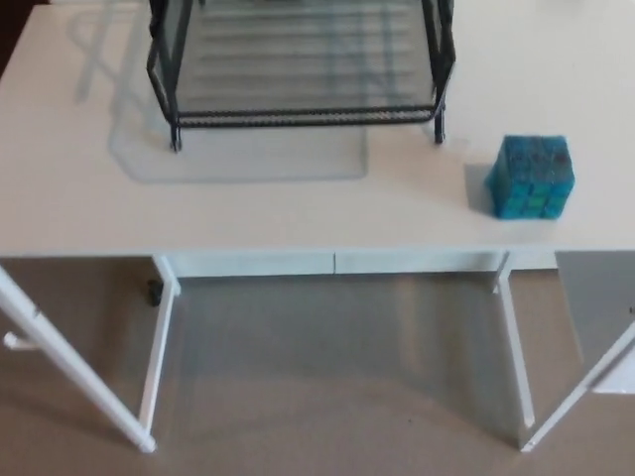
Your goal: The robot walks towards a desk on which a file tray is kept in the middle and a cube is kept to its right. The robot lifts the cube using its right hand and places it on the file tray.
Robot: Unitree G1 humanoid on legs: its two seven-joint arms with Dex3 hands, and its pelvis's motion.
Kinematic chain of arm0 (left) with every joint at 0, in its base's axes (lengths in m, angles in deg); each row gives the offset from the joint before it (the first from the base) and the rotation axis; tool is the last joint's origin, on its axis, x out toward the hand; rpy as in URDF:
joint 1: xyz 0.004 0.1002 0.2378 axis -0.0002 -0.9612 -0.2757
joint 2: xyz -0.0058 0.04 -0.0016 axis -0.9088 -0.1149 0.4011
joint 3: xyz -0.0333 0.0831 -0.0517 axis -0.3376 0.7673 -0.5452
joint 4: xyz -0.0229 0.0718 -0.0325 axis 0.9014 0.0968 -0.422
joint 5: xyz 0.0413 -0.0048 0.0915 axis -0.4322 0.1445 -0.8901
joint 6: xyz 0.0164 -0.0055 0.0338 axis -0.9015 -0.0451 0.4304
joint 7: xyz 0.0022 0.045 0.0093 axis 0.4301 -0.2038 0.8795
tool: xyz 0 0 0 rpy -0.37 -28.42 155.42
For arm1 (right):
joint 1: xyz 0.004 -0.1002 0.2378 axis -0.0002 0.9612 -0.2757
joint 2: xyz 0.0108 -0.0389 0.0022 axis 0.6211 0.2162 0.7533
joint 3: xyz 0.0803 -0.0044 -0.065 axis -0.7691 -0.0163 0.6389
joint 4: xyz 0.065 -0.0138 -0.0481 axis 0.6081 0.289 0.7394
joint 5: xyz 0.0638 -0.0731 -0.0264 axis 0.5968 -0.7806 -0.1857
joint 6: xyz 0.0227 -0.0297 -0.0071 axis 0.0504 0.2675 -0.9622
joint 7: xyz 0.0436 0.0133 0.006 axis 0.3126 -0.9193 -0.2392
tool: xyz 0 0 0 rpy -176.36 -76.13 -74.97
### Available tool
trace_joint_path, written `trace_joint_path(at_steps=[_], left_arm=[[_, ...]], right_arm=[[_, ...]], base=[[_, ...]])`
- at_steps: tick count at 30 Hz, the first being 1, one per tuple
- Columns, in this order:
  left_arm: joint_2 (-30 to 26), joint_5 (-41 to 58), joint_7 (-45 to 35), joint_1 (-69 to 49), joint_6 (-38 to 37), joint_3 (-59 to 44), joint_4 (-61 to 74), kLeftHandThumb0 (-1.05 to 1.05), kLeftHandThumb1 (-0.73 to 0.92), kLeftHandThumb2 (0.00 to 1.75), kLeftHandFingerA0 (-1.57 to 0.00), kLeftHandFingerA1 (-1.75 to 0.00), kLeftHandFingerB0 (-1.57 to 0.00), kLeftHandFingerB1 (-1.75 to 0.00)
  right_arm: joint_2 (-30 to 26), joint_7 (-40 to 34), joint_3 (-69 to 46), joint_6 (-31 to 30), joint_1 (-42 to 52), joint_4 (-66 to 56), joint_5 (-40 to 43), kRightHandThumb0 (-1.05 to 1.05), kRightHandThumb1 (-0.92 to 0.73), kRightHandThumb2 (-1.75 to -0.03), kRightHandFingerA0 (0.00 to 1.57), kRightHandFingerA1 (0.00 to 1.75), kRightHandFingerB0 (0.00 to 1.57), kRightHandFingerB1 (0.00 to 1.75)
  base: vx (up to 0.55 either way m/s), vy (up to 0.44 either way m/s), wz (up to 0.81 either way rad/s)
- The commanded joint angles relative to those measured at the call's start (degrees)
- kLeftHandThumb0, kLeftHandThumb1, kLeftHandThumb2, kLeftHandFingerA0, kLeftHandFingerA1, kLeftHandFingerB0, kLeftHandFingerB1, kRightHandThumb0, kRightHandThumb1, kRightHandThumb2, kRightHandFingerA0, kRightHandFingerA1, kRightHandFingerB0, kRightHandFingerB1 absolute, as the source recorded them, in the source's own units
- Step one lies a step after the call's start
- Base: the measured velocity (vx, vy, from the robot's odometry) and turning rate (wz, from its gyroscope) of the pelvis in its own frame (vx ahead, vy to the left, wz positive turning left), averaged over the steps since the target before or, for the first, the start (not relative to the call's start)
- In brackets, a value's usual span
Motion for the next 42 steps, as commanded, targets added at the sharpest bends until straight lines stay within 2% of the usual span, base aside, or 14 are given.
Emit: trace_joint_path(at_steps=[1, 19, 20, 21, 22, 23, 24, 27, 28, 29, 30, 31, 32, 42], left_arm=[[-1.43, -0.20, 1.03, 0.22, -1.57, -0.27, -0.53, -0.98, 0.65, 1.13, -0.26, -0.83, -0.16, -0.69], [-2.21, -0.56, 0.87, -1.31, -2.64, 0.58, -0.79, -1.00, 0.66, 1.14, -0.24, -0.79, -0.20, -0.69], [-2.18, 0.18, 0.60, -1.65, -2.60, 0.00, -0.31, -0.97, 0.65, 1.13, -0.21, -0.78, -0.19, -0.69], [-2.37, 0.53, 0.26, -2.43, -2.17, -0.26, 0.97, -0.99, 0.66, 1.14, -0.33, -0.87, -0.10, -0.66], [-2.42, 0.19, 1.42, -2.04, -1.95, -0.18, 0.80, -1.00, 0.85, 0.66, -0.22, -1.02, -0.18, -0.75], [-2.07, 2.37, 0.64, -1.89, -1.44, -2.28, 0.89, -0.98, 0.63, 1.11, -0.30, -0.86, -0.15, -0.66], [-2.08, 2.18, 0.79, -1.87, -1.42, -2.39, 1.14, -1.01, 0.83, 0.66, -0.27, -1.07, -0.20, -0.75], [-2.21, 1.11, 0.79, -1.32, -1.61, -2.18, 1.33, -1.01, 0.86, 0.66, -0.21, -1.01, -0.19, -0.75], [-2.33, 1.01, 0.47, -1.15, -1.63, -2.21, 1.53, -0.97, 0.64, 1.14, -0.28, -0.83, -0.15, -0.66], [-2.26, 1.26, 0.43, -1.13, -1.65, -2.47, 1.67, -1.04, 0.84, 0.65, -0.21, -1.00, -0.19, -0.77], [-2.25, 1.60, -0.15, -1.46, -1.33, -2.69, 2.79, -0.98, 0.64, 1.14, -0.34, -0.87, -0.09, -0.64], [-2.24, 1.60, -0.22, -1.52, -1.25, -2.76, 2.97, -0.98, 0.64, 1.14, -0.34, -0.87, -0.09, -0.64], [-2.06, 1.99, -0.25, -1.57, -1.19, -3.21, 3.16, -1.02, 0.85, 0.66, -0.38, -1.09, -0.17, -0.77], [-1.95, 1.18, 0.66, -1.93, -1.34, -3.18, 2.92, -1.03, 0.86, 0.66, -0.18, -1.06, -0.16, -0.82]], right_arm=[[0.17, -0.78, 0.07, 0.15, -0.18, 1.03, 0.27, -0.62, -0.46, -0.80, 0.49, 0.58, 0.15, 0.45], [0.29, -0.89, 1.02, 0.04, 0.22, 0.88, -0.37, -0.60, -0.59, -0.58, 0.58, 0.47, 0.20, 0.36], [0.20, -0.65, 1.14, -0.06, 0.44, 0.59, -0.34, -0.65, -0.48, -0.82, 0.52, 0.58, 0.14, 0.46], [0.39, -0.74, 0.79, 0.37, 1.15, 0.23, 0.04, -0.63, -0.59, -0.58, 0.57, 0.48, 0.19, 0.38], [0.55, -1.32, 0.13, 1.54, 1.54, 0.18, 0.54, -0.67, -0.46, -0.82, 0.52, 0.60, 0.14, 0.47], [0.42, -1.20, 0.09, 1.51, 1.65, 0.22, 0.53, -0.65, -0.60, -0.58, 0.56, 0.49, 0.18, 0.37], [0.28, -0.81, 0.04, 1.79, 1.59, 0.56, 0.55, -0.65, -0.60, -0.58, 0.54, 0.49, 0.16, 0.37], [0.47, -1.18, -0.38, 1.96, 1.88, 0.38, 0.77, -0.61, -0.60, -0.58, 0.55, 0.49, 0.17, 0.37], [0.26, -0.90, 0.06, 1.64, 1.80, 0.05, 0.33, -0.64, -0.60, -0.58, 0.56, 0.48, 0.16, 0.37], [0.30, -0.86, 0.02, 2.07, 1.61, 0.56, 0.32, -0.62, -0.60, -0.58, 0.56, 0.49, 0.16, 0.36], [0.54, -1.16, -0.02, 2.22, 1.04, 1.47, 0.31, -0.64, -0.59, -0.58, 0.53, 0.47, 0.16, 0.36], [0.57, -1.19, -0.03, 2.28, 0.95, 1.62, 0.29, -0.64, -0.59, -0.58, 0.53, 0.47, 0.16, 0.36], [0.46, -1.61, 0.37, 2.25, 0.73, 1.75, -0.22, -0.65, -0.60, -0.58, 0.56, 0.48, 0.16, 0.36], [0.15, -1.14, -2.13, 0.61, 0.66, 0.33, 2.28, -0.64, -0.48, -0.80, 0.41, 0.60, 0.06, 0.45]], base=[[0.34, 0.127, 0.47], [0.12, -0.052, -0.02], [0.06, -0.120, -0.02], [0.09, -0.051, -0.02], [0.08, -0.027, -0.05], [0.00, 0.000, 0.00], [0.07, 0.028, -0.09], [0.03, 0.058, -0.03], [0.08, 0.149, -0.09], [0.08, 0.159, -0.05], [0.01, 0.185, 0.07], [0.17, 0.187, 0.49], [0.16, 0.192, -0.35], [0.03, 0.039, 0.03]])
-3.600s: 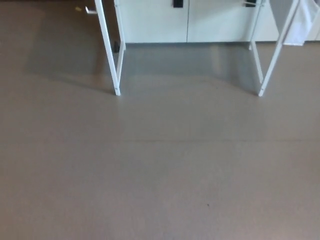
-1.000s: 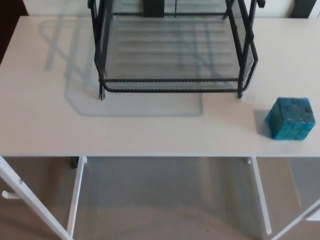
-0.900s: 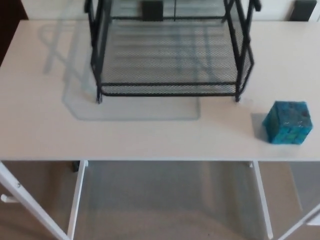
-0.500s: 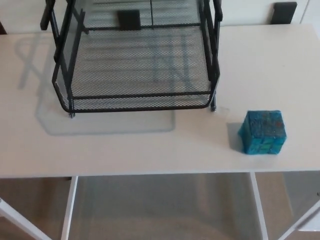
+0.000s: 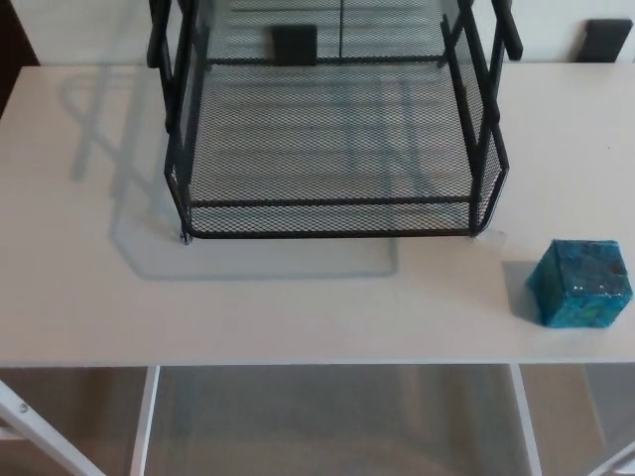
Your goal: The robot walks towards a desk on which a file tray is kept in the middle and a cube is kept to its right. The robot lifts the cube using its right hand and places it on the file tray.
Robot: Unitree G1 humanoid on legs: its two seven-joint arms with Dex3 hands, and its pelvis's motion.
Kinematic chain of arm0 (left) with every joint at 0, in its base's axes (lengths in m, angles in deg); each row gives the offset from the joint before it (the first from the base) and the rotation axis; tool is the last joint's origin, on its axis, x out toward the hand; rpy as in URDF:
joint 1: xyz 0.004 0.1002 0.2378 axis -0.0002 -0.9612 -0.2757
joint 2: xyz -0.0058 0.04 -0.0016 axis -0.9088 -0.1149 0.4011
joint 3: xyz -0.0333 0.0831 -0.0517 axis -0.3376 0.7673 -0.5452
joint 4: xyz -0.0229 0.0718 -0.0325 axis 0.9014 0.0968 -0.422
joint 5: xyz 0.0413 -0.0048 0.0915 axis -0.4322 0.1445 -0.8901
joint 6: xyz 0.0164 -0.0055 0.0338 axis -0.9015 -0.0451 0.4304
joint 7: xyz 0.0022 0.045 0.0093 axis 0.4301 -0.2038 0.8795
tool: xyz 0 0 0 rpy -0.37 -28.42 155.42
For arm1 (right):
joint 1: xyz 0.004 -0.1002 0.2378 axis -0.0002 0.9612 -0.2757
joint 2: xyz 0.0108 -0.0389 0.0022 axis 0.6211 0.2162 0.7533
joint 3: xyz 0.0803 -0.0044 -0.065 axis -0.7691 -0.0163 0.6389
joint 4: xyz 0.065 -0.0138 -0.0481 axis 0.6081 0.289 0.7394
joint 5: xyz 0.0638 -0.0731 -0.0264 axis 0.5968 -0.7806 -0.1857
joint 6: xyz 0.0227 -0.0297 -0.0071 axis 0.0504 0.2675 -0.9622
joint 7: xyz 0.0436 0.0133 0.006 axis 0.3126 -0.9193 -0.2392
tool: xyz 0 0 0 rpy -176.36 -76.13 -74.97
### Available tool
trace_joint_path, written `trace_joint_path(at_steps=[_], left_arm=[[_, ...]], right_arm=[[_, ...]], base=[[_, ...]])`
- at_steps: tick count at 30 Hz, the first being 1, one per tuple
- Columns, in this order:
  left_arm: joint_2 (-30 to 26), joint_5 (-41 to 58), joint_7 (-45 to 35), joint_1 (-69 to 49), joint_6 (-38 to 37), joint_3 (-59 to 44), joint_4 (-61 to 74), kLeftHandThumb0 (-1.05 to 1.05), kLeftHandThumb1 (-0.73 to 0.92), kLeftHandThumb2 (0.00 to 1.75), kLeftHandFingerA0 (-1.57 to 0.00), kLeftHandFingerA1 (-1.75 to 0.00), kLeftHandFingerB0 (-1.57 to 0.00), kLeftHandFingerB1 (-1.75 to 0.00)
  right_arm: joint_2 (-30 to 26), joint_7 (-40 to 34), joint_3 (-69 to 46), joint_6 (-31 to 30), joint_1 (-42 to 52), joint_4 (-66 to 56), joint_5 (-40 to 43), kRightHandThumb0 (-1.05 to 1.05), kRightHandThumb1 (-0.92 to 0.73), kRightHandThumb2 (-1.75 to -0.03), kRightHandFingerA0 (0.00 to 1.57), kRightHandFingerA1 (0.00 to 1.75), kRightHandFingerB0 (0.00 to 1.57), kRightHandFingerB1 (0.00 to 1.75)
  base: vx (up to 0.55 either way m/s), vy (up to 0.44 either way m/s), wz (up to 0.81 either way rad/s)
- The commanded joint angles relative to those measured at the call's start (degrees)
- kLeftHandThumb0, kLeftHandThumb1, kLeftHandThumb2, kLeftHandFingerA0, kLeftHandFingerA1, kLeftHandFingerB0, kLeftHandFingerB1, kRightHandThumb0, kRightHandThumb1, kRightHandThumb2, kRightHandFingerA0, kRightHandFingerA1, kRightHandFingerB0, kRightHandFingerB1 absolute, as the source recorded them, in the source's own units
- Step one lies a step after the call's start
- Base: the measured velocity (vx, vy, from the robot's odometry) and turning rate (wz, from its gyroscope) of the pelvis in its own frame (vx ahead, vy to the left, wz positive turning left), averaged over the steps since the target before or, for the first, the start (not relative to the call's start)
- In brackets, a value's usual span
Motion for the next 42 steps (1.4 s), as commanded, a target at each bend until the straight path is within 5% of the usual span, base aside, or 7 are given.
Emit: trace_joint_path(at_steps=[1, 2, 17, 25, 36, 37, 42], left_arm=[[-0.44, 0.64, 0.08, -1.14, -1.00, -0.50, 0.63, -0.97, 0.65, 1.14, -0.24, -0.83, -0.13, -0.67], [-0.38, 1.24, -0.10, -0.95, -0.78, -1.10, 0.24, -0.99, 0.86, 0.66, -0.15, -0.97, -0.13, -0.75], [-0.63, 5.34, -5.35, 1.70, -0.77, -6.89, 2.80, -0.95, 0.61, 1.07, -0.03, -0.71, -0.10, -0.64], [-0.49, 5.71, -5.43, 1.05, -1.12, -7.22, 2.24, -0.97, 0.63, 1.09, -0.09, -0.75, -0.10, -0.65], [0.51, 6.55, -4.51, -0.62, -0.25, -8.49, 3.49, -0.94, 0.63, 1.09, -0.17, -0.77, -0.13, -0.64], [0.53, 6.48, -4.07, -0.64, -0.27, -8.41, 3.50, -0.92, 0.64, 1.10, -0.19, -0.77, -0.13, -0.63], [0.77, 6.60, -3.82, -0.53, -0.73, -8.21, 3.26, -0.92, 0.64, 1.09, -0.19, -0.77, -0.12, -0.63]], right_arm=[[-0.62, 1.12, -3.71, -2.38, 0.59, -2.09, 4.17, -0.65, -0.49, -0.82, 0.45, 0.60, 0.10, 0.46], [-0.48, 0.52, -3.96, -2.08, 1.12, -2.74, 3.87, -0.66, -0.48, -0.82, 0.44, 0.61, 0.08, 0.47], [-4.65, -4.57, -14.61, -8.76, -8.67, -10.33, 7.53, -0.71, -0.48, -0.87, 0.26, 0.61, 0.01, 0.31], [-7.43, -3.02, -13.15, -0.08, -18.02, -13.44, 5.85, -1.05, -0.56, -0.59, 0.34, 1.13, 0.21, 1.23], [-8.90, -3.60, -15.18, -4.75, -12.45, -28.38, 6.33, -1.05, -0.22, -0.92, 0.61, 1.28, 0.02, 0.90], [-8.79, -4.82, -16.17, -4.18, -12.52, -26.48, 6.50, -1.05, -0.55, -0.63, 0.61, 1.39, 0.30, 1.51], [-8.40, -4.94, -21.47, -2.15, -11.99, -20.51, 9.62, -1.05, -0.47, -0.66, 0.65, 1.53, 0.46, 1.61]], base=[[0.00, 0.000, 0.00], [0.00, 0.000, 0.00], [-0.02, 0.105, -0.05], [0.03, 0.215, -0.07], [0.03, -0.153, 0.19], [0.10, -0.125, 0.05], [0.01, 0.020, -0.01]])
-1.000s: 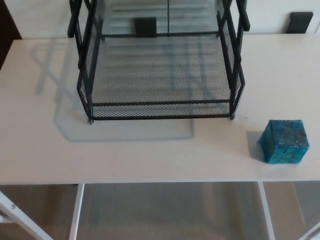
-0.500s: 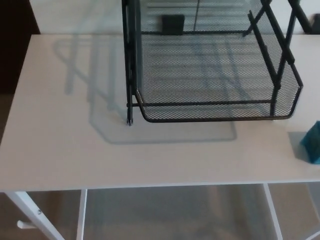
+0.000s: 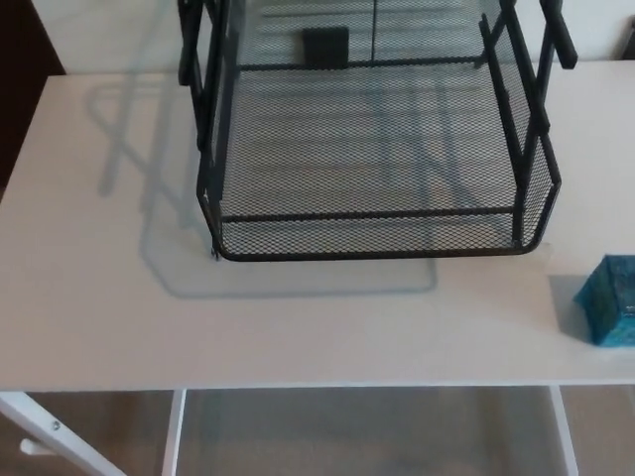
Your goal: The robot walks towards a desk on which a file tray is kept in the middle and a cube is kept to its right. The robot lifts the cube using its right hand and places it on the file tray.
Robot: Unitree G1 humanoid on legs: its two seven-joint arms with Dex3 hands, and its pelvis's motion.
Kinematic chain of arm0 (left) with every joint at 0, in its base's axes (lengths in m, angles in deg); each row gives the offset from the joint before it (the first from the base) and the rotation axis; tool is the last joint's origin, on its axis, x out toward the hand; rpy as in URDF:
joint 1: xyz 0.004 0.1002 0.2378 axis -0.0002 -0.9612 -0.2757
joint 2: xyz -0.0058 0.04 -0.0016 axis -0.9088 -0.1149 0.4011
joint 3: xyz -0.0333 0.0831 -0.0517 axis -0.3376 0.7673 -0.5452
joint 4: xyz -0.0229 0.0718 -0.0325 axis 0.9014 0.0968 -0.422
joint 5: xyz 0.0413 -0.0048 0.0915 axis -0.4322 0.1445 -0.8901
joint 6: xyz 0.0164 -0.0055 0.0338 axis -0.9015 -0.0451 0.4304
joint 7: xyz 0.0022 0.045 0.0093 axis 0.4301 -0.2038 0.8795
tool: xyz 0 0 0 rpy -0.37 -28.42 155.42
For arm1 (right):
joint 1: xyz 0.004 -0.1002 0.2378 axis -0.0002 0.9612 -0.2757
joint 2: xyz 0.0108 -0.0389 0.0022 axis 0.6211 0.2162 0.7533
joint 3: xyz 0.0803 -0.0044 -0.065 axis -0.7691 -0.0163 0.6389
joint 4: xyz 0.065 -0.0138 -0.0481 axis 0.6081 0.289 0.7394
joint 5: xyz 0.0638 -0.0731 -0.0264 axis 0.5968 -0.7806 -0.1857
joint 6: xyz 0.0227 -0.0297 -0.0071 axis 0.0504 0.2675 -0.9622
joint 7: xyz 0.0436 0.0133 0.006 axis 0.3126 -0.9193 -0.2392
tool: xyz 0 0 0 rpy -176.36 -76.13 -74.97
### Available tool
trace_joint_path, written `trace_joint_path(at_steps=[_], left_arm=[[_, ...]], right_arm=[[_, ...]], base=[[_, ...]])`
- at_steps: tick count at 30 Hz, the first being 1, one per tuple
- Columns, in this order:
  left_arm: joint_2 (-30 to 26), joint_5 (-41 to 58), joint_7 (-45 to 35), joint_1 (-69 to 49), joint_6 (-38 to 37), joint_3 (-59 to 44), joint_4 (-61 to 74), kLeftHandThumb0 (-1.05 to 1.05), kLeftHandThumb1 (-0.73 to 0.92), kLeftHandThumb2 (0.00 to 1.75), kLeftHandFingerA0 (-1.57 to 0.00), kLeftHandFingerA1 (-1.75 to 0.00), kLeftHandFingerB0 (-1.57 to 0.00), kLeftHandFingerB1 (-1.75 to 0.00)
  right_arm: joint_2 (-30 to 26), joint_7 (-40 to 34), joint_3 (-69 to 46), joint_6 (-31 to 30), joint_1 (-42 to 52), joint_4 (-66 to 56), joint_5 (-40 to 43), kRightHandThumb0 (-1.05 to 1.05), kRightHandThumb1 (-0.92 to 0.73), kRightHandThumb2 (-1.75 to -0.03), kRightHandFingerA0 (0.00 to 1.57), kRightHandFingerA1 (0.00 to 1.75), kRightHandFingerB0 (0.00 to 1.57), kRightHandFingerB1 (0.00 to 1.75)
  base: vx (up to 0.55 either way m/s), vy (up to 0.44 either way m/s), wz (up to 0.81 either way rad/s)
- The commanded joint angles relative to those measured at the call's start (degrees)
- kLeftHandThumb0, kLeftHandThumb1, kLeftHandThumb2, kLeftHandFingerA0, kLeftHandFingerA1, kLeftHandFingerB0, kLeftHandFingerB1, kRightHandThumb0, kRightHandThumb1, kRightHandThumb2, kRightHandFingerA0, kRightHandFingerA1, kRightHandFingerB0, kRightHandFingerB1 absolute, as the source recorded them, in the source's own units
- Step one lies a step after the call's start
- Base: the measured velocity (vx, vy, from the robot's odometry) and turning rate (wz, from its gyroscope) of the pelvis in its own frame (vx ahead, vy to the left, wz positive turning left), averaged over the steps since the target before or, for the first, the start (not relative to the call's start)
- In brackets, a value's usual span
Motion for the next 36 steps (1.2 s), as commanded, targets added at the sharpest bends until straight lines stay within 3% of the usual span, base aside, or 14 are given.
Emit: trace_joint_path(at_steps=[1, 7, 9, 12, 13, 14, 22, 25, 30, 31, 32, 33, 34, 36], left_arm=[[-0.50, 0.71, 0.74, 0.17, -1.08, -0.34, 0.00, -0.92, 0.64, 1.09, -0.19, -0.77, -0.12, -0.63], [-0.36, 1.09, 0.11, -0.20, -1.08, -0.44, 0.00, -0.95, 0.63, 1.09, -0.14, -0.75, -0.13, -0.65], [-0.38, 0.97, -0.03, -0.42, -1.45, -0.31, -0.21, -0.94, 0.63, 1.09, -0.14, -0.75, -0.14, -0.65], [-0.66, -0.80, 0.85, -0.53, -2.92, 1.33, -0.84, -0.93, 0.65, 1.11, -0.17, -0.75, -0.09, -0.62], [-0.68, -0.83, 0.87, -0.56, -3.03, 1.49, -0.92, -0.93, 0.65, 1.11, -0.17, -0.75, -0.09, -0.62], [-0.64, -0.57, 0.93, -0.61, -3.03, 1.50, -0.97, -0.99, 0.86, 0.66, -0.10, -0.94, -0.11, -0.70], [-0.16, 0.31, 0.94, -0.56, -3.53, 1.19, -1.91, -1.01, 0.85, 0.66, -0.10, -0.94, -0.11, -0.70], [-0.30, 0.15, 1.06, -0.36, -3.55, 1.32, -2.53, -1.00, 0.85, 0.66, -0.10, -0.93, -0.12, -0.70], [-0.05, 0.17, 1.41, -0.45, -3.51, 1.40, -2.08, -1.01, 0.85, 0.66, -0.11, -0.94, -0.11, -0.71], [-0.05, 0.29, 1.13, -0.55, -3.36, 1.37, -1.75, -1.01, 0.86, 0.66, -0.09, -0.96, -0.10, -0.72], [-0.06, 0.00, 1.66, -0.66, -3.65, 1.55, -1.48, -1.01, 0.87, 0.67, -0.11, -0.95, -0.12, -0.72], [-0.04, 0.26, 1.69, -0.50, -3.70, 1.28, -1.86, -1.03, 0.66, 1.00, -0.16, -0.81, -0.18, -0.69], [-0.07, 0.19, 1.76, -0.44, -3.55, 1.36, -1.89, -1.02, 0.86, 0.68, -0.14, -0.92, -0.12, -0.70], [-0.10, 0.05, 1.46, -0.51, -3.69, 1.58, -1.90, -1.02, 0.87, 0.67, -0.14, -0.94, -0.10, -0.72]], right_arm=[[-0.33, -0.90, -3.65, 2.92, 0.59, 4.73, 2.68, -1.05, -0.47, -0.66, 0.65, 1.53, 0.46, 1.61], [-1.46, -0.41, -7.31, 3.74, 2.86, 10.62, 3.80, -1.05, -0.29, -0.97, 0.64, 1.75, 0.82, 1.74], [-2.13, 0.18, -6.56, 3.79, 3.68, 12.20, 2.99, -1.05, -0.46, -0.69, 0.66, 1.68, 0.58, 1.75], [-1.44, -0.96, -6.07, 6.25, 4.66, 12.25, 2.49, -1.05, -0.46, -0.72, 1.00, 1.27, 0.54, 1.74], [-1.49, -0.96, -5.99, 6.42, 4.73, 12.34, 2.50, -1.05, -0.46, -0.72, 1.00, 1.27, 0.54, 1.74], [-1.50, -1.09, -5.72, 6.25, 4.96, 12.13, 2.34, -1.05, -0.44, -0.76, 1.01, 1.26, 0.57, 1.75], [-2.11, -3.48, -3.26, 5.30, 6.88, 11.29, 0.33, -1.05, -0.45, -0.80, 1.16, 1.15, 0.57, 1.75], [-1.10, -3.19, -5.24, 4.45, 7.44, 11.02, 3.10, -1.05, -0.29, -0.97, 0.88, 1.60, 0.77, 1.75], [-0.32, -2.28, -6.94, 2.14, 8.44, 8.41, 4.84, -0.91, 0.07, -0.82, 0.69, 1.61, 0.94, 1.72], [-0.36, -2.38, -6.70, 3.13, 8.41, 8.62, 4.41, -1.05, -0.35, -0.98, 0.80, 1.59, 0.81, 1.75], [-0.75, -2.67, -5.27, 4.93, 8.40, 7.84, 2.71, -1.05, -0.35, -1.02, 0.97, 1.34, 0.78, 1.70], [-0.85, -1.80, -5.04, 4.58, 8.73, 5.58, 2.87, -1.05, -0.48, -0.74, 1.10, 1.15, 0.56, 1.75], [-1.04, -2.04, -4.57, 4.30, 8.64, 5.12, 2.48, -1.05, -0.53, -0.69, 0.98, 1.26, 0.52, 1.74], [-2.19, -0.77, -2.50, 6.54, 6.55, 5.55, 1.34, -1.05, -0.55, -0.66, 0.94, 1.29, 0.54, 1.64]], base=[[0.02, 0.131, -0.14], [0.00, 0.224, -0.06], [-0.01, 0.298, -0.09], [0.00, 0.091, 0.03], [0.04, 0.037, 0.17], [0.00, 0.000, 0.00], [-0.01, -0.055, 0.05], [0.00, 0.000, 0.00], [0.00, 0.000, 0.00], [0.00, 0.000, 0.00], [0.00, 0.000, 0.00], [0.00, 0.000, 0.00], [0.00, 0.000, 0.00], [0.00, 0.000, 0.00]])
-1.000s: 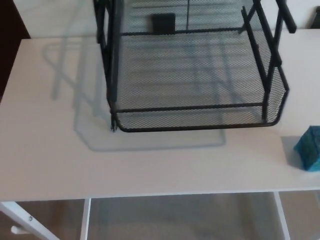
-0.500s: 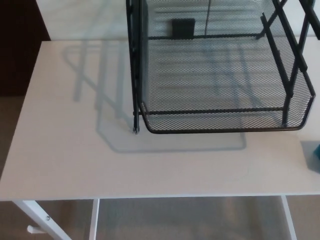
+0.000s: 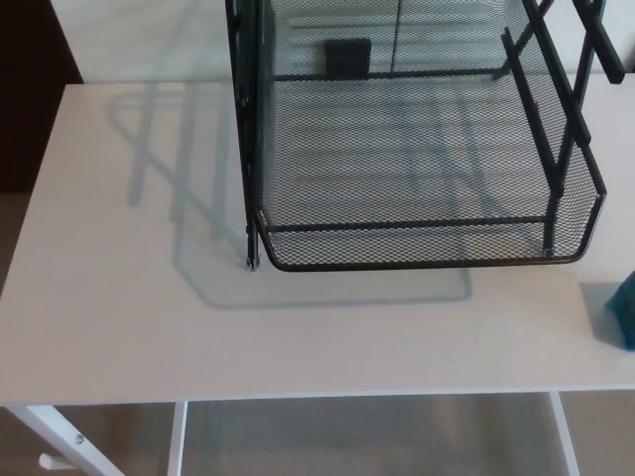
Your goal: The robot walks towards a desk on which a file tray is kept in the middle and a cube is kept to its right. The robot lifts the cube using its right hand and places it on the file tray.
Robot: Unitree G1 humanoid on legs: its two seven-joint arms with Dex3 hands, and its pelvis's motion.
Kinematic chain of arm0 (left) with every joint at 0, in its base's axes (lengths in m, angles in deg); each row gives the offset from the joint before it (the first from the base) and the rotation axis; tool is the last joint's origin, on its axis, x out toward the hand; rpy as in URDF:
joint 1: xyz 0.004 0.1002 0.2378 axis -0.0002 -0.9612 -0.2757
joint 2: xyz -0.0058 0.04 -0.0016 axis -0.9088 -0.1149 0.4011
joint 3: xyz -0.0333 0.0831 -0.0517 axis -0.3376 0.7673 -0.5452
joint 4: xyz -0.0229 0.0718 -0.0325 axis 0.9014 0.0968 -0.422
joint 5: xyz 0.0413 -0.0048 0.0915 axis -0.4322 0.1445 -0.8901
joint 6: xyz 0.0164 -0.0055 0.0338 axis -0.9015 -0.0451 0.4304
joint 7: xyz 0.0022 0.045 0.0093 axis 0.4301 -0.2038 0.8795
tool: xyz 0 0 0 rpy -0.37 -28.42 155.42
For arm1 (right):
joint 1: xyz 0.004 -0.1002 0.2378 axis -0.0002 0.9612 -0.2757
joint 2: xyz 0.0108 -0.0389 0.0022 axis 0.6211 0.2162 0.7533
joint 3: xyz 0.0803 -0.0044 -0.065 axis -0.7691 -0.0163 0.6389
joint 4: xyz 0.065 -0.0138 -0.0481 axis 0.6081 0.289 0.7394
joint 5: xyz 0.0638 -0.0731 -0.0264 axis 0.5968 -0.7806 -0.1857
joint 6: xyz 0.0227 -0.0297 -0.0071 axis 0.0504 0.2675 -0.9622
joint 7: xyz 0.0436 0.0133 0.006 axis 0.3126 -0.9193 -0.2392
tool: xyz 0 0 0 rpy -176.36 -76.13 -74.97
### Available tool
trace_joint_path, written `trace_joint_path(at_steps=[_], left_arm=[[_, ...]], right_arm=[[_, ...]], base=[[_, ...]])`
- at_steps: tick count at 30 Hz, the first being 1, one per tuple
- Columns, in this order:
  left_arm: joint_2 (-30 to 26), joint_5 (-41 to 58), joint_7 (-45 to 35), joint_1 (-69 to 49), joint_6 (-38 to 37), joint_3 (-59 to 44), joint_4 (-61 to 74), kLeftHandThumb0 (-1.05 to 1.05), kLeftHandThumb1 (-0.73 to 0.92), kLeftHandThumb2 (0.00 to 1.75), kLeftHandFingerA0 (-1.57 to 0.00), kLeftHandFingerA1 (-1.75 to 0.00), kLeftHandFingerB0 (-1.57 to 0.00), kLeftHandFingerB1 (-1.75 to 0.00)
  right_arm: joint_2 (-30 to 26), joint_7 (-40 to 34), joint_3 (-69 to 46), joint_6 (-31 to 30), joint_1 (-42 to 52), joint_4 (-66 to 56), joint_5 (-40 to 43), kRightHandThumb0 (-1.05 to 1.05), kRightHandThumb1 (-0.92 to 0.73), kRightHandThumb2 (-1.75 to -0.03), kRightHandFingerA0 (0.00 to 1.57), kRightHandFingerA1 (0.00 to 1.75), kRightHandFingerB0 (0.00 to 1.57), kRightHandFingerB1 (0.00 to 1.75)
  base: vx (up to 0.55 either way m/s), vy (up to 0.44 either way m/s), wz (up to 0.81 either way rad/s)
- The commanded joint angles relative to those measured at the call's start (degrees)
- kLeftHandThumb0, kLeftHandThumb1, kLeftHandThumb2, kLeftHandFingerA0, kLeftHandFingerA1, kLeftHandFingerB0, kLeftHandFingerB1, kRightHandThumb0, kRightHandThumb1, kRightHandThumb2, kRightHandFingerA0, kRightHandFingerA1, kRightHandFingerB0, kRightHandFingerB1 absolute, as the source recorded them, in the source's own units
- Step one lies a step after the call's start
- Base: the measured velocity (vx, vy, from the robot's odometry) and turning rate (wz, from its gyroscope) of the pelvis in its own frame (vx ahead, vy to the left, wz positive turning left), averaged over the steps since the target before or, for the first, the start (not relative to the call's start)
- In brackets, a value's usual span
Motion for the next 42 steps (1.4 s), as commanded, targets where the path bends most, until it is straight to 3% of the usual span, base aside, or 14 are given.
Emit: trace_joint_path(at_steps=[1, 14, 16, 17, 19, 21, 22, 24, 27, 30, 32, 39, 40, 42], left_arm=[[-0.33, -0.22, 0.66, -0.18, -3.08, 0.14, -0.12, -1.03, 0.86, 0.66, -0.14, -0.93, -0.12, -0.73], [-1.11, 0.64, 1.44, -0.91, -2.98, -0.87, 0.31, -0.93, 0.61, 1.12, -0.34, -0.83, -0.08, -0.60], [-1.31, 0.26, 1.82, -0.57, -2.72, -0.65, -0.02, -1.04, 0.84, 0.66, -0.18, -0.89, -0.18, -0.65], [-1.38, -0.15, 2.25, -0.37, -2.33, -0.31, 0.00, -0.90, 0.58, 1.11, -0.36, -0.82, -0.08, -0.58], [-1.38, -0.18, 2.18, -0.35, -2.39, -0.26, 0.18, -1.04, 0.85, 0.66, -0.19, -0.91, -0.18, -0.68], [-1.47, 0.53, 1.93, 0.15, -1.46, -0.81, -0.20, -0.98, 0.62, 1.11, -0.29, -0.81, -0.16, -0.63], [-1.47, 0.65, 1.79, 0.17, -1.50, -0.93, -0.28, -1.04, 0.83, 0.66, -0.19, -0.92, -0.20, -0.66], [-1.59, 0.52, 1.09, 0.04, -2.12, -0.87, -0.60, -0.93, 0.57, 1.11, -0.38, -0.86, -0.11, -0.60], [-1.58, 0.06, 1.08, 0.03, -2.86, -0.55, -0.70, -1.05, 0.84, 0.66, -0.30, -1.00, -0.21, -0.68], [-1.45, 0.39, 1.35, 0.00, -2.79, -0.89, -0.46, -0.94, 0.59, 1.12, -0.39, -0.85, -0.11, -0.60], [-1.45, 0.60, 1.35, 0.05, -2.49, -1.08, -0.43, -1.05, 0.84, 0.66, -0.24, -0.92, -0.22, -0.68], [-1.72, -0.57, 2.36, 0.07, -3.09, -0.20, -0.72, -1.01, 0.62, 1.11, -0.43, -0.84, -0.25, -0.66], [-1.73, -0.58, 2.17, -0.12, -3.37, -0.12, -0.59, -1.05, 0.85, 0.67, -0.38, -0.90, -0.23, -0.68], [-1.78, -0.41, 2.10, -0.01, -3.48, -0.20, -0.77, -1.04, 0.63, 1.10, -0.41, -0.82, -0.24, -0.66]], right_arm=[[-1.51, 1.23, 2.99, 3.10, -2.45, -1.11, -1.26, -1.05, -0.54, -0.66, 0.74, 1.50, 0.55, 1.60], [-2.32, 9.58, 12.28, -3.93, -3.68, -27.18, -2.14, -0.93, -0.54, -0.56, 0.43, 0.77, 0.01, 0.76], [-2.94, 13.42, 15.40, -5.10, -3.96, -29.02, -1.96, -0.79, -0.52, -0.56, 0.36, 0.56, 0.08, 0.51], [-3.08, 16.31, 18.00, -4.71, -4.59, -28.40, -2.04, -0.75, -0.41, -0.80, 0.30, 0.56, 0.09, 0.48], [-3.41, 17.54, 20.38, -6.14, -5.30, -28.57, -2.77, -0.71, -0.39, -0.77, 0.29, 0.51, 0.11, 0.42], [-3.68, 20.08, 23.84, -5.37, -6.62, -27.26, -3.77, -0.68, -0.39, -0.75, 0.27, 0.51, 0.10, 0.41], [-3.80, 20.29, 24.60, -5.77, -6.93, -27.15, -4.06, -0.66, -0.47, -0.55, 0.31, 0.44, 0.16, 0.35], [-3.80, 20.47, 28.21, -5.20, -8.79, -25.54, -6.66, -0.68, -0.40, -0.76, 0.24, 0.53, 0.13, 0.43], [-5.05, 19.26, 30.85, -3.98, -9.68, -24.93, -9.46, -0.74, -0.41, -0.79, 0.27, 0.54, 0.15, 0.43], [-7.48, 17.61, 34.90, -1.53, -10.34, -24.24, -15.21, -0.72, -0.42, -0.78, 0.20, 0.51, 0.15, 0.43], [-8.28, 17.65, 36.33, -1.02, -10.62, -24.35, -16.30, -0.69, -0.51, -0.56, 0.21, 0.44, 0.20, 0.34], [-8.81, 16.31, 38.17, 1.09, -9.92, -25.85, -18.09, -0.65, -0.51, -0.56, 0.20, 0.40, 0.20, 0.30], [-8.66, 16.46, 38.12, 0.38, -9.94, -26.74, -18.23, -0.65, -0.51, -0.56, 0.18, 0.40, 0.20, 0.30], [-8.33, 15.99, 38.04, 0.96, -10.11, -26.78, -18.82, -0.63, -0.51, -0.56, 0.19, 0.40, 0.20, 0.30]], base=[[0.00, 0.000, 0.00], [0.00, 0.000, 0.00], [0.00, 0.000, 0.00], [0.00, 0.000, 0.00], [0.00, 0.000, 0.00], [0.00, 0.000, 0.00], [0.00, 0.000, 0.00], [0.00, 0.000, 0.00], [0.00, 0.000, 0.00], [0.00, 0.000, 0.00], [0.00, 0.000, 0.00], [0.00, 0.000, 0.00], [0.00, 0.000, 0.00], [0.00, 0.000, 0.00]])
